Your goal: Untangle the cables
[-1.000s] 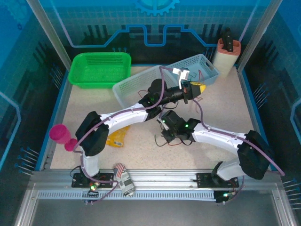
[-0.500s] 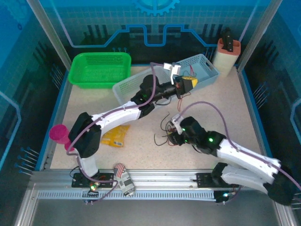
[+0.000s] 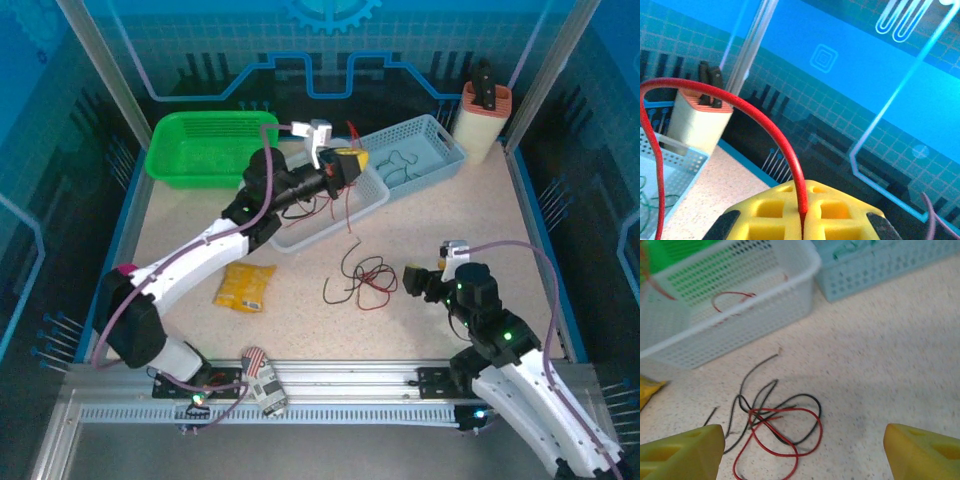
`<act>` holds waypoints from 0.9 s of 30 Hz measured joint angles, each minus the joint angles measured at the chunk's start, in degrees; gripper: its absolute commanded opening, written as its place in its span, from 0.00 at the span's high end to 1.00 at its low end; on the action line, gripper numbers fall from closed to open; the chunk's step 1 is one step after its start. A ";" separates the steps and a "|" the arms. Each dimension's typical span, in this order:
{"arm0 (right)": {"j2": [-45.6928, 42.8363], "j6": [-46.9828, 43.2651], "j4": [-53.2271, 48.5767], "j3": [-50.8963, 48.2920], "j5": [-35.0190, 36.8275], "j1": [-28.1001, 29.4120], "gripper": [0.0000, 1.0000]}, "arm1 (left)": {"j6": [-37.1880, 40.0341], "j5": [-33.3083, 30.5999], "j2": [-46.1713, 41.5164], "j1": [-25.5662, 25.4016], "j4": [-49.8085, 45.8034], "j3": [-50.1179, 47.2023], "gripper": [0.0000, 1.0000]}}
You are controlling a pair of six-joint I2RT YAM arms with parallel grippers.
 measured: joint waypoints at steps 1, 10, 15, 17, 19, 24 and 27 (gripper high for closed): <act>2.23 0.79 -0.26 0.50 -2.14 -2.27 0.18 | -0.09 -0.04 -1.09 0.85 -0.44 -0.85 1.00; 14.62 7.02 8.00 3.30 -29.92 -17.09 0.20 | 1.36 0.90 -2.10 8.04 -6.99 -1.92 1.00; 16.28 11.72 13.75 3.32 -40.94 -23.47 0.19 | 3.50 3.50 3.15 10.54 -9.31 2.73 1.00; 17.29 12.83 14.58 3.34 -43.67 -25.40 0.19 | 4.17 4.42 5.88 11.34 -9.77 4.57 1.00; 18.56 13.44 14.80 3.65 -45.66 -26.93 0.19 | 4.52 5.20 8.68 12.15 -9.94 6.10 1.00; 21.66 13.81 14.73 5.95 -47.95 -28.22 0.20 | 4.50 6.32 15.26 13.99 -10.67 8.70 0.96; 22.60 13.81 14.75 7.08 -48.15 -28.22 0.20 | 4.28 6.29 18.27 14.69 -11.04 9.55 0.38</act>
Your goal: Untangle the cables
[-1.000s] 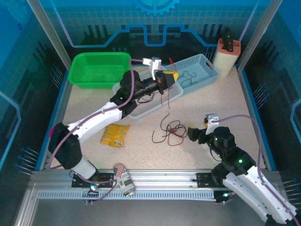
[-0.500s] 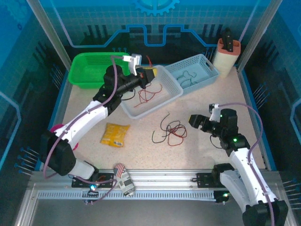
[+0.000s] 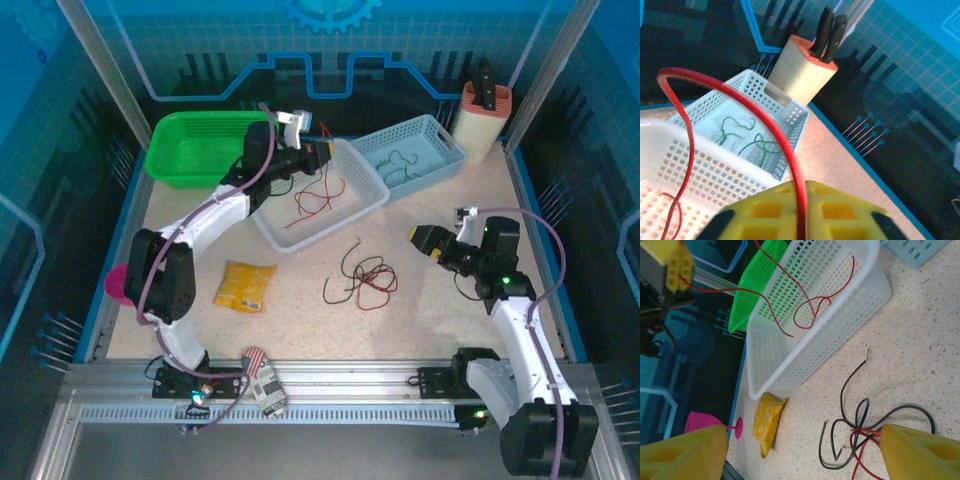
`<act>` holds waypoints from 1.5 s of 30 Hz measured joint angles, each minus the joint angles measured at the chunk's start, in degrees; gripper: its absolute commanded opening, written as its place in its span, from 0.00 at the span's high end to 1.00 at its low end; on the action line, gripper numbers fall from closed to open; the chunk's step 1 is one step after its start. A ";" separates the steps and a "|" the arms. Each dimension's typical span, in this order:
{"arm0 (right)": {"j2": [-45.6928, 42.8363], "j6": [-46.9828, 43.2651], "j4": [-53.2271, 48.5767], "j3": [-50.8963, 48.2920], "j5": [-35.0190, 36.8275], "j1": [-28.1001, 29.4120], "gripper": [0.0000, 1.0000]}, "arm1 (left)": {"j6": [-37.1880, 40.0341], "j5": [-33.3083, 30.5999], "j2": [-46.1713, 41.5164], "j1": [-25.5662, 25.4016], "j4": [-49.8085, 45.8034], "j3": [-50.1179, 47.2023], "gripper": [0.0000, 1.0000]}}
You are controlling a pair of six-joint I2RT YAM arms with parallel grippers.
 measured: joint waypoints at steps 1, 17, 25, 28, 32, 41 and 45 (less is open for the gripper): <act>0.15 -0.02 -0.02 0.15 -0.02 0.00 0.20 | -0.09 -0.09 0.61 0.17 -0.02 0.11 0.26; 3.30 -10.27 -13.25 6.56 5.53 2.69 0.28 | 4.15 -4.83 -19.89 1.81 -13.16 -11.39 0.02; 7.02 -14.40 -19.89 9.86 8.87 8.92 0.34 | 13.20 -0.26 -34.23 1.22 -27.52 -21.11 0.17; 10.16 -14.84 -21.77 10.75 9.49 13.49 0.35 | 16.76 1.40 -35.08 -1.42 -33.68 -24.61 0.22; 12.68 -10.73 -20.04 8.76 8.83 16.57 0.43 | 19.76 2.10 -35.06 -8.61 -37.35 -29.03 0.27; 18.25 0.72 -15.50 6.12 11.28 18.49 0.51 | 14.12 -0.44 -28.37 -19.50 -29.05 -34.42 0.31; 20.87 3.67 -12.41 5.90 11.30 18.56 0.55 | 12.31 -3.93 -20.94 -24.39 -25.53 -34.40 0.38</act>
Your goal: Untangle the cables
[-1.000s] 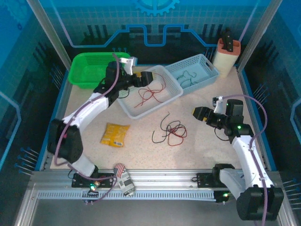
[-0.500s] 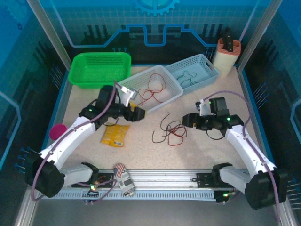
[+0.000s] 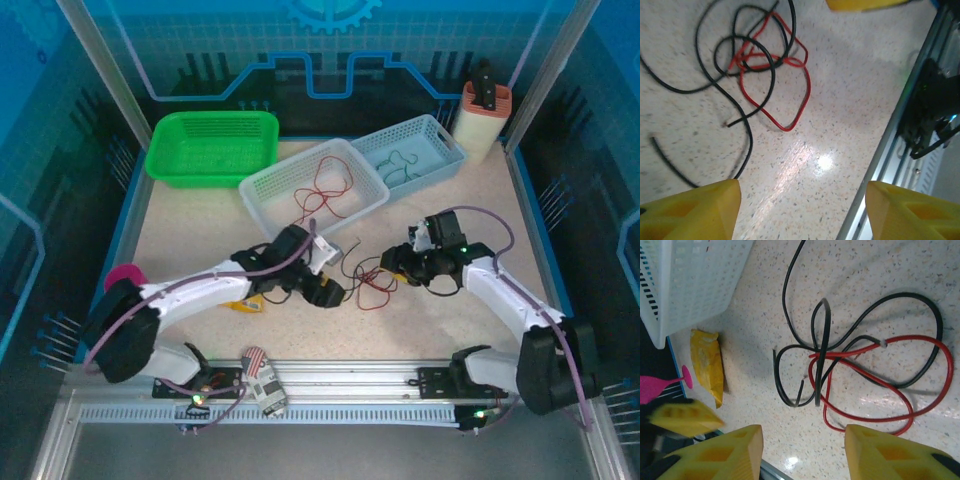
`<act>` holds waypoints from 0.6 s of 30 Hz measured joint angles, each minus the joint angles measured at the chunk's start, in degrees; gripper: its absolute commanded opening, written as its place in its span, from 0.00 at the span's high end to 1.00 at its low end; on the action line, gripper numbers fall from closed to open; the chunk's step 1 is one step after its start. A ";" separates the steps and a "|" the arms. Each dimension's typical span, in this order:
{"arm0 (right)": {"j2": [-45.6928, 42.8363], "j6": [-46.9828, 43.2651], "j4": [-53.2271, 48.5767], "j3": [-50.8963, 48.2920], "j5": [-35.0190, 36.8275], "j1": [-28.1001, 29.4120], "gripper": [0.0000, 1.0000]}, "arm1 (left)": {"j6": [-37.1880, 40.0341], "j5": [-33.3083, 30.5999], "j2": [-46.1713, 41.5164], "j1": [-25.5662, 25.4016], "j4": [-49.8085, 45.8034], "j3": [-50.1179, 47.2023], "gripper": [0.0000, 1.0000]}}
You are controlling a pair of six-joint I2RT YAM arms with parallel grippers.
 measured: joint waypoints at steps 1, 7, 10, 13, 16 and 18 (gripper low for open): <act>0.61 0.52 0.70 -0.04 0.00 0.00 0.55 | -0.44 -1.07 1.55 -1.05 0.72 0.00 0.42; 4.20 2.29 3.98 -0.07 -0.02 0.02 0.55 | -2.10 -6.58 9.01 -4.39 6.49 0.81 0.47; 5.31 2.58 4.74 -0.07 -0.02 0.02 0.55 | -2.05 -10.10 12.41 -5.33 7.93 3.17 0.46; 5.38 2.60 5.25 -0.07 0.00 0.24 0.55 | -1.18 -13.79 14.45 -6.34 9.38 4.92 0.45; 5.70 2.60 5.92 -0.07 -0.04 0.26 0.55 | -0.13 -17.42 15.52 -6.69 9.77 5.92 0.46; 6.12 2.60 6.29 -0.07 -0.07 0.26 0.55 | 0.74 -19.82 16.48 -6.71 9.70 6.82 0.47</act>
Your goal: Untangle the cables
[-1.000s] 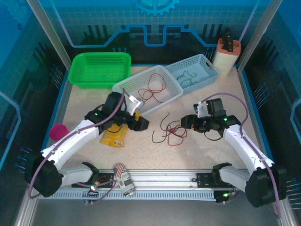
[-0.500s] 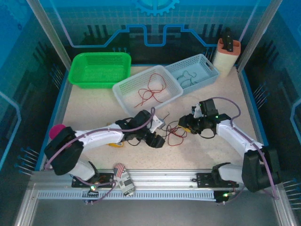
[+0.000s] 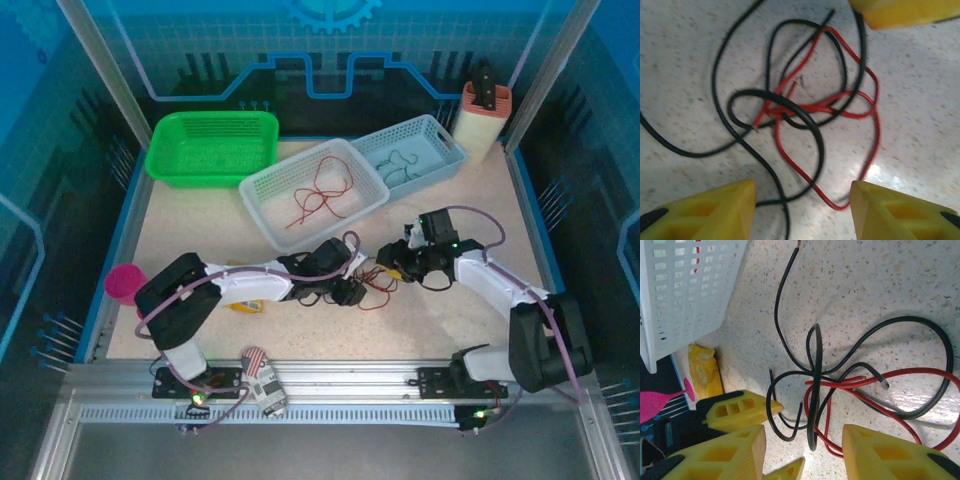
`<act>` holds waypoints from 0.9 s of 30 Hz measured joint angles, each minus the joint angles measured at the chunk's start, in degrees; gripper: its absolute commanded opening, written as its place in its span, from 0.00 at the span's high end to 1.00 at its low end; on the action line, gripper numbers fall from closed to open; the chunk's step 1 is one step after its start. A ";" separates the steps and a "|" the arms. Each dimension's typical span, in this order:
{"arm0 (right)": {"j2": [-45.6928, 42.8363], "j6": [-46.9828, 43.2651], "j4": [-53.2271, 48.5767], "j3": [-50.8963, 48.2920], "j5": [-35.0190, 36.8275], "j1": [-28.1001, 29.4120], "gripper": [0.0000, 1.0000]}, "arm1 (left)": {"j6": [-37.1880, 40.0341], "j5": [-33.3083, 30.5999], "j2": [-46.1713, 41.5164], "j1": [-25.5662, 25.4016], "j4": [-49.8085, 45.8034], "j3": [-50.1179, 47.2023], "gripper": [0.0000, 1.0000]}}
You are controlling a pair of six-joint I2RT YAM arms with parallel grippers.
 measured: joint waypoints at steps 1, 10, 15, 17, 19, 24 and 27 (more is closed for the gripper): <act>0.15 0.00 0.15 0.00 0.00 0.00 0.55 | 0.37 -1.05 0.52 0.00 0.02 0.44 0.48; 1.33 0.00 0.81 0.00 -0.20 0.00 0.58 | 3.63 -2.95 2.08 -0.37 0.31 1.92 0.59; 2.14 0.28 0.81 0.02 -0.22 0.00 0.72 | 4.63 -2.32 2.86 -0.42 1.64 1.92 0.65; 2.45 0.13 0.76 0.04 -0.28 0.02 0.81 | 4.87 -2.29 3.10 -0.44 2.34 1.92 0.71; 2.47 0.20 0.76 0.04 -0.37 0.02 0.88 | 5.11 -2.27 3.21 -0.42 2.80 1.92 0.79; 2.47 0.11 0.79 0.11 -0.37 0.02 1.00 | 5.20 -2.03 3.78 -0.48 2.86 2.73 1.00; 2.34 -0.24 0.59 0.13 -0.11 0.02 1.00 | 4.57 -2.43 3.85 -0.48 0.31 4.63 1.00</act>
